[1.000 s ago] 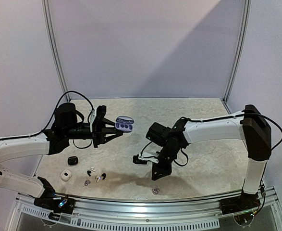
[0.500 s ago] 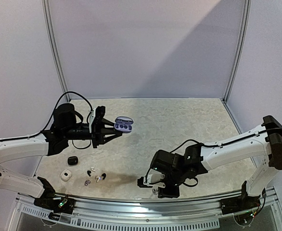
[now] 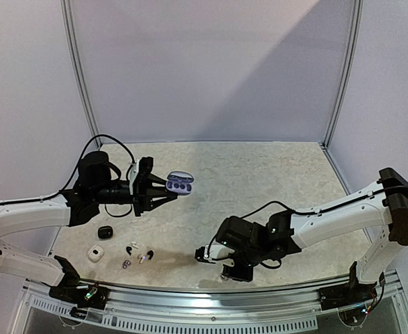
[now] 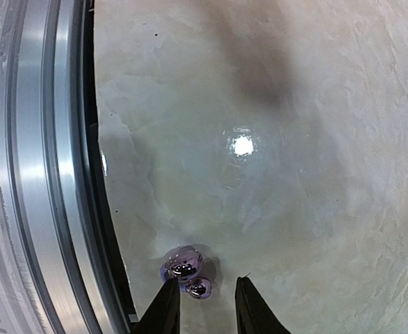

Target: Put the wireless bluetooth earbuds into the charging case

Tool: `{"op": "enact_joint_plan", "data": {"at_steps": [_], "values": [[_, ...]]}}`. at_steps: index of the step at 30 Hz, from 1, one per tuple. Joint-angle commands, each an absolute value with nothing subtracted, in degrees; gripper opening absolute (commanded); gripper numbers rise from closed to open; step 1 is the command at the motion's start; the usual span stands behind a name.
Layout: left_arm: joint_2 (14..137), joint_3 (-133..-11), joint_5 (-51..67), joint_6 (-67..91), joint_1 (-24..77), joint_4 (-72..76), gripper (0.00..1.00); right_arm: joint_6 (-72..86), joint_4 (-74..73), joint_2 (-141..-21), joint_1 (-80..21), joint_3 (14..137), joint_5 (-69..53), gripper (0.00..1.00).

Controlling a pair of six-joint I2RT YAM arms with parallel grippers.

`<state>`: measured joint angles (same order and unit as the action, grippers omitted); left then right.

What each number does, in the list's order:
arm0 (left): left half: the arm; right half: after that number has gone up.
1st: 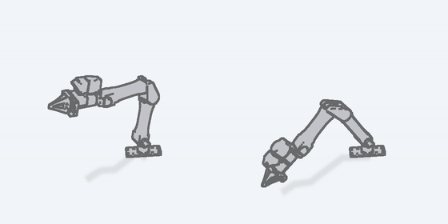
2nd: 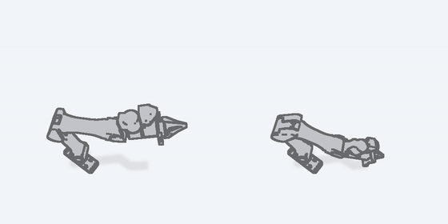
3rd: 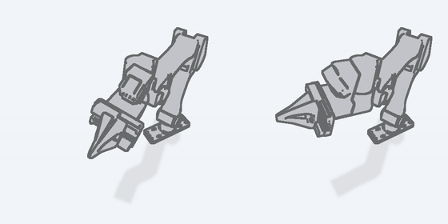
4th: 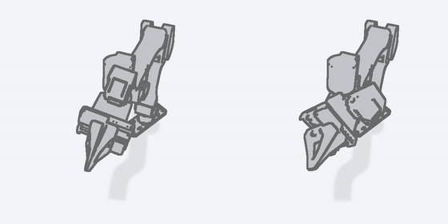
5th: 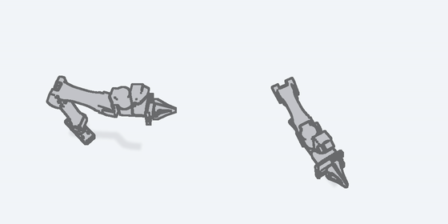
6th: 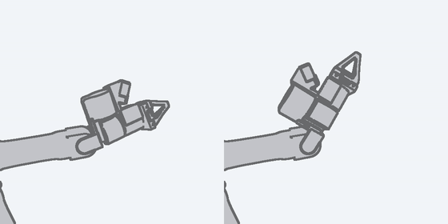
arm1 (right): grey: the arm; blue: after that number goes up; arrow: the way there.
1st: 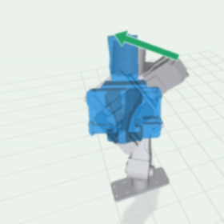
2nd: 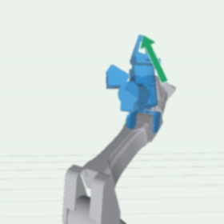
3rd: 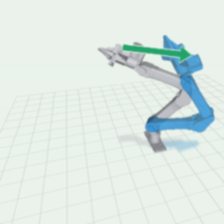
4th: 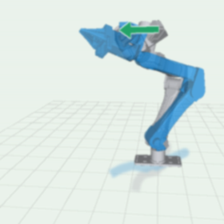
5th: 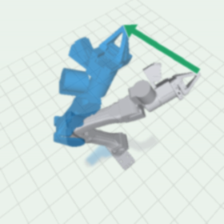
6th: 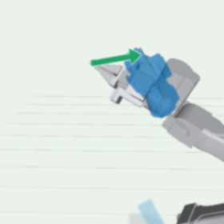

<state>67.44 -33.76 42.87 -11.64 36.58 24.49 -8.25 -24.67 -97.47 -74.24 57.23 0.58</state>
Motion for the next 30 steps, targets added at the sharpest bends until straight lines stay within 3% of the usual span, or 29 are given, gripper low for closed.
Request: {"op": "enact_joint_plan", "data": {"at_steps": [1, 30], "values": [[66.4, -32.9, 43.0, -12.7, 37.4, 24.3, 0.0, -9.2, -23.5, -98.2, -74.6, 56.5, 1.1, 0.28], [67.6, -34.5, 43.1, -13.1, 37.4, 22.3, 0.0, -10.3, -23.9, -99.5, -76.8, 56.0, 0.6, 0.23]]}}
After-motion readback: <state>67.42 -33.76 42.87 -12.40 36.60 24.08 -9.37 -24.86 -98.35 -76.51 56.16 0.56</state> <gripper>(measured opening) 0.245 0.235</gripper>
